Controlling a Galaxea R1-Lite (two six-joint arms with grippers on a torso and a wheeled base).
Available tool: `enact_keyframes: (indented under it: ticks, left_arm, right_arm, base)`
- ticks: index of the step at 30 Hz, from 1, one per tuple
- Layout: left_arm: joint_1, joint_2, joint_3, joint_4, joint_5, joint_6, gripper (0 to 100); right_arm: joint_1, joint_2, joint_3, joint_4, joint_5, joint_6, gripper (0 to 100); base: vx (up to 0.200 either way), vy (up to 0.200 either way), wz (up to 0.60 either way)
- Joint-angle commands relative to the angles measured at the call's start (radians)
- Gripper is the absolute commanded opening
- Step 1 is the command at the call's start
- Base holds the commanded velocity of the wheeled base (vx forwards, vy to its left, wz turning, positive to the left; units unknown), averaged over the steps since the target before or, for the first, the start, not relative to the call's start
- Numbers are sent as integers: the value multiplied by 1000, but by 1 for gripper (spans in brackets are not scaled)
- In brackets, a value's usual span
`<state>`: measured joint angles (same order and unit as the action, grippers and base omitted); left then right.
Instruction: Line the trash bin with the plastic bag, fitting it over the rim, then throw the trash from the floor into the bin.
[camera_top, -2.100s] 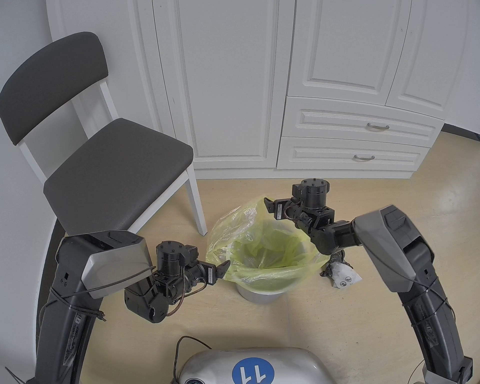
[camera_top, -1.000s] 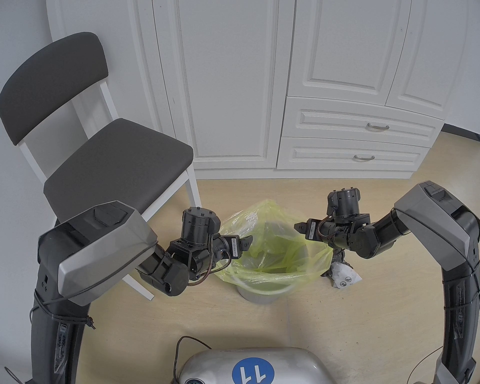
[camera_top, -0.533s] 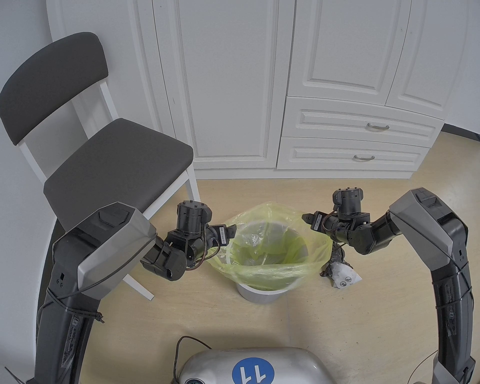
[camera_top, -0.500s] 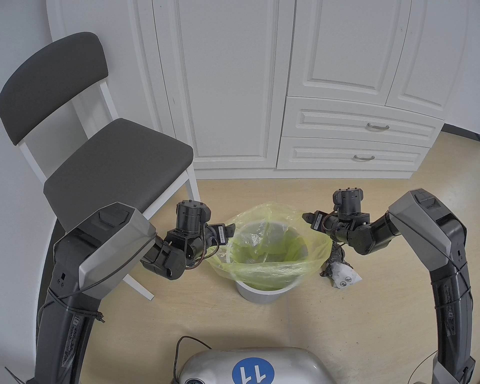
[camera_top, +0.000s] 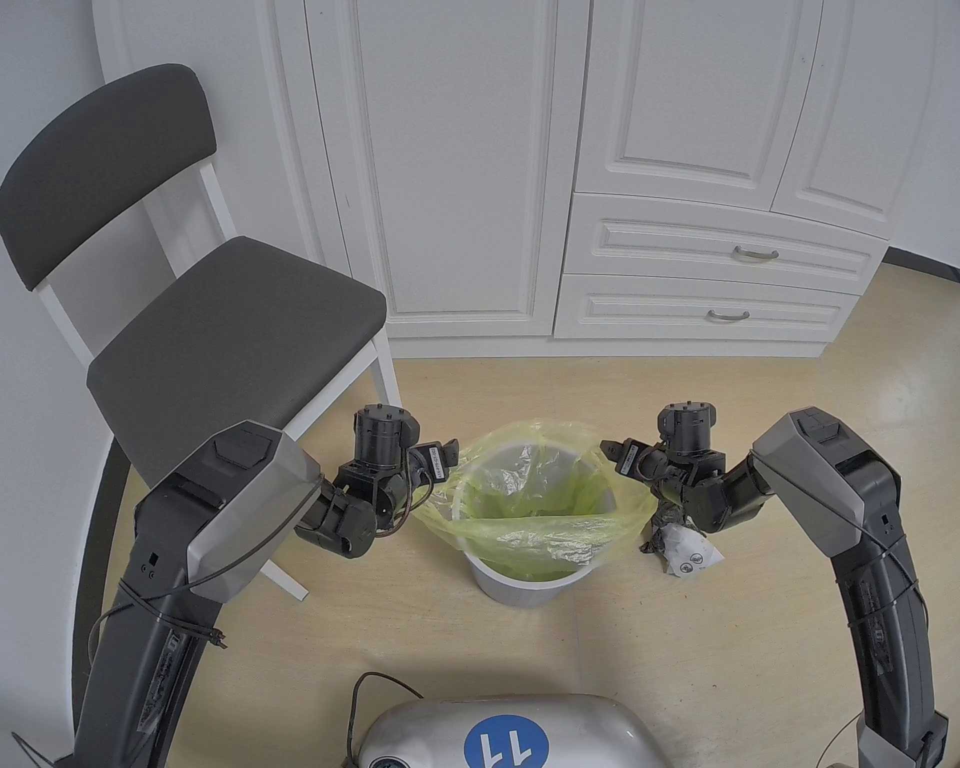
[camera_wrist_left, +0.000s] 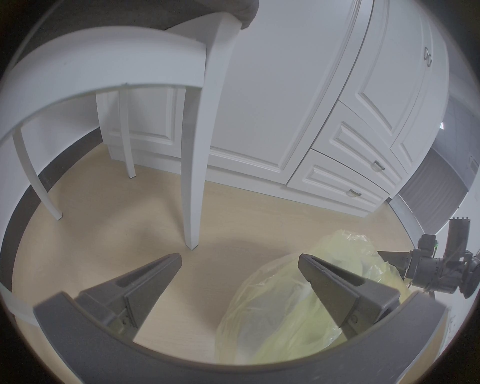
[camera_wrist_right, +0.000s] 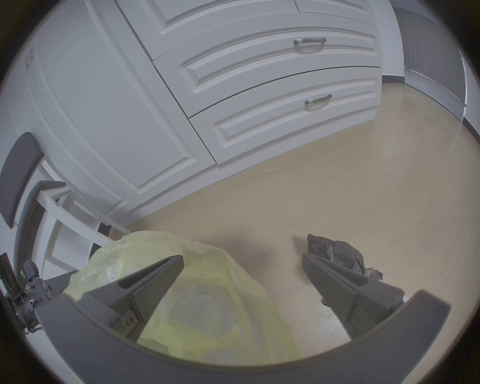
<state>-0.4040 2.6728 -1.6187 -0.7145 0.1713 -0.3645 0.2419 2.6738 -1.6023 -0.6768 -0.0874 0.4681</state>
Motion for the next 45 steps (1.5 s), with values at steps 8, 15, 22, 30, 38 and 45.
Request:
enact_keyframes:
  ticks: [8,15,22,30,38,45]
  left_arm:
    - [27,76,-64,13,16,2,100]
    - [40,107,-90,53,30,12,100]
    - [44,68,-89,205,30,10,100]
    - [48,-14,-46,191,30,6,100]
    - [31,-97,42,185,30,18,100]
    - [2,-145,112,181,30,47,100]
  right_arm:
    - [-13,38,-13,20,2,-8,100]
    - [-15,23,-11,146,3,-31,100]
    - [-27,-19,22,169,6,-59,100]
    - [-39,-153,170,169,35,-189,100]
    - [-82,-273,417,181,63,-520,100]
    - [-50,-298,562,180,95,-683,100]
  base:
    - [0,0,0]
    - [0,0,0]
    - [0,0,0]
    - [0,0,0]
    - [0,0,0]
    - [0,0,0]
